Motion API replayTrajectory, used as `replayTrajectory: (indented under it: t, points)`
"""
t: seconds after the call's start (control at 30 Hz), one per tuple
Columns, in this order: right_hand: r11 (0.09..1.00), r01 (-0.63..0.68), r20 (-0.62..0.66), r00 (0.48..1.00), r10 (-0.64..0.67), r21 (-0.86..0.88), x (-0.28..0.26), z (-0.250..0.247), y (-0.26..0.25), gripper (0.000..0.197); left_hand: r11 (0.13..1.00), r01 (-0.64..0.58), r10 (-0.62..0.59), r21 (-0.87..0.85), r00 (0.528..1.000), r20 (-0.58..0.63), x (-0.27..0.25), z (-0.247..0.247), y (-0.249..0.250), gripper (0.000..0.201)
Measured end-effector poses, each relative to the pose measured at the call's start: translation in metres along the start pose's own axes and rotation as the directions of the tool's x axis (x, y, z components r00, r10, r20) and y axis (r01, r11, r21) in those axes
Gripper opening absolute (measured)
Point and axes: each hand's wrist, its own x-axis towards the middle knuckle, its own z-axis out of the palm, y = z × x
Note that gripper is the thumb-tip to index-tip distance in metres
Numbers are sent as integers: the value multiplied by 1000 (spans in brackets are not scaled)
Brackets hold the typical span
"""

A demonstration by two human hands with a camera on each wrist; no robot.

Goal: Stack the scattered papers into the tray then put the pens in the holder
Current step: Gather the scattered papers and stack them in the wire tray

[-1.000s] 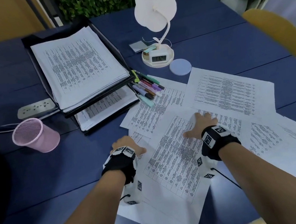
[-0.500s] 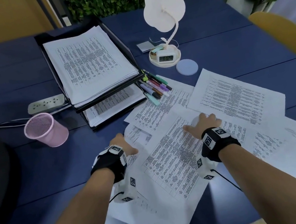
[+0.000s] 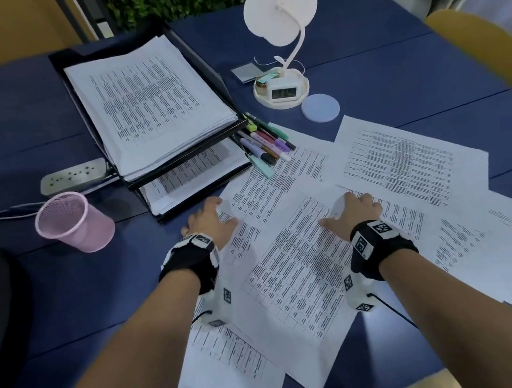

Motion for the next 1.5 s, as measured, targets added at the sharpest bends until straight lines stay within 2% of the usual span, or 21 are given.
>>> replayTrajectory:
  t: [0.07,0.17,0.27,0.33,0.4,0.47,0.57,0.63,0.67,0.73,0.83,0.9,0.97,1.03,1.1,1.17,1.23,1.33,1.4,1.5]
  points:
    - [1000,1,-5,1000,-1,4,1,1,4,96,991,17,-16,-131,1000,7,8,3,7,50]
    - [1000,25,-13,1000,-25,-2,3,1,12,99,943,-4,-13,-332,999,-48,15,6,23,43]
    - [999,35,-11,999,-35,3,6,-3,21,101,937,7,-43,-350,995,-95,16,6,32,26]
    - [999,21,-6,1000,-21,25,9,-5,26,103,932,40,-67,-360,996,-62,15,9,34,17]
    - [999,-5,-3,1000,6,48,12,-8,29,106,916,88,-82,-392,996,31,11,11,34,16]
    - [998,-37,-2,999,37,56,13,-11,29,108,901,156,-79,-404,976,201,6,11,33,22]
    - [998,-53,-6,999,53,20,13,-13,26,108,926,199,-37,-321,893,449,-4,5,26,19]
    - [999,-51,-15,999,51,2,11,-13,25,106,972,150,-26,-179,832,554,-11,-3,23,14]
    - [999,-48,-19,999,47,-17,10,-14,24,105,985,124,-35,-117,819,572,-13,-6,20,10]
    - [998,-50,-13,999,49,-46,9,-14,23,102,993,110,-69,-41,833,549,-16,-10,17,6]
    - [998,-60,-3,998,60,-11,10,-13,14,96,997,27,-52,66,909,413,-15,-9,14,18]
    - [1000,5,-39,999,-5,17,6,-12,1,85,999,8,-22,46,951,308,-13,-9,12,22]
    - [991,131,-89,988,-130,10,-3,-9,-17,70,1000,11,-16,23,977,212,-10,-8,7,22]
    - [947,319,-128,938,-321,-34,-13,-2,-38,57,1000,12,-14,11,990,138,-8,-10,0,12]
    - [858,506,-120,850,-513,-86,-19,8,-57,50,1000,-5,9,-31,992,125,-6,-11,-5,18]
    - [769,625,-59,769,-636,-135,-19,17,-74,48,997,-34,44,-76,990,136,-6,-13,-9,23]
    - [707,683,-2,719,-695,-186,-14,24,-88,47,992,-42,57,-118,990,129,-5,-16,-14,23]
    - [694,695,38,711,-702,-185,0,26,-102,45,987,-13,29,-158,995,98,1,-19,-23,20]
    - [699,696,35,712,-701,-163,14,25,-108,43,986,3,14,-166,995,103,4,-21,-28,19]
    - [652,737,-13,661,-750,-179,38,24,-113,41,991,24,-4,-131,989,148,8,-26,-28,19]
